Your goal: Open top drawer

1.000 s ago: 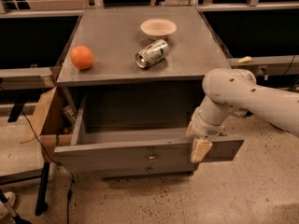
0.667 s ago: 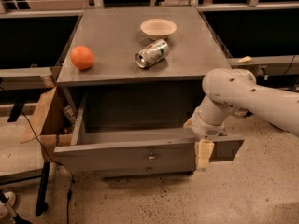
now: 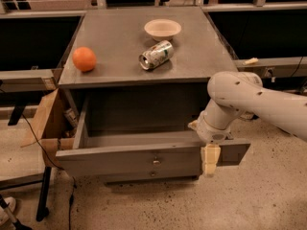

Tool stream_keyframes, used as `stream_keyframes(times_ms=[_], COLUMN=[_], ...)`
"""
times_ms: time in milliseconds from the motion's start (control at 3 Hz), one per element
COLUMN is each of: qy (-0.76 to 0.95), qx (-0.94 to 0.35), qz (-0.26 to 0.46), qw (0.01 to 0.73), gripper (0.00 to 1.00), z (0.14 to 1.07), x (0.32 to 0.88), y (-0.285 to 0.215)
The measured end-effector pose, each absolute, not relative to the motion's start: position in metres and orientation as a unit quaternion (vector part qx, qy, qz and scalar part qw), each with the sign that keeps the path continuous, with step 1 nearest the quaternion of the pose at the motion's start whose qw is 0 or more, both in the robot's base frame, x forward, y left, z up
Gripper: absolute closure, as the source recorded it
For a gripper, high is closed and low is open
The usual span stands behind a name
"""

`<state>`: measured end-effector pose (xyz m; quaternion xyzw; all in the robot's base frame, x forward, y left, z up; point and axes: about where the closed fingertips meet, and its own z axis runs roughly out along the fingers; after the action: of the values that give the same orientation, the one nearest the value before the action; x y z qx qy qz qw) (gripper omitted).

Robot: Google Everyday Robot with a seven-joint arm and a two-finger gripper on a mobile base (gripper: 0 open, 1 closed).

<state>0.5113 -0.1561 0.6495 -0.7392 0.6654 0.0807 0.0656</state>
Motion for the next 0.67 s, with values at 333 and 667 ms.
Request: stream_keyframes(times_ms=[333, 667], qy=[0.663, 0.661], qx=[-0.741, -0.742], qz=[0.087, 0.092], qw=[0.061, 0.057], gripper=[0.00, 0.00], z=[0.645, 0.642], x=[0.498, 0.480], y=[-0.161, -0.163])
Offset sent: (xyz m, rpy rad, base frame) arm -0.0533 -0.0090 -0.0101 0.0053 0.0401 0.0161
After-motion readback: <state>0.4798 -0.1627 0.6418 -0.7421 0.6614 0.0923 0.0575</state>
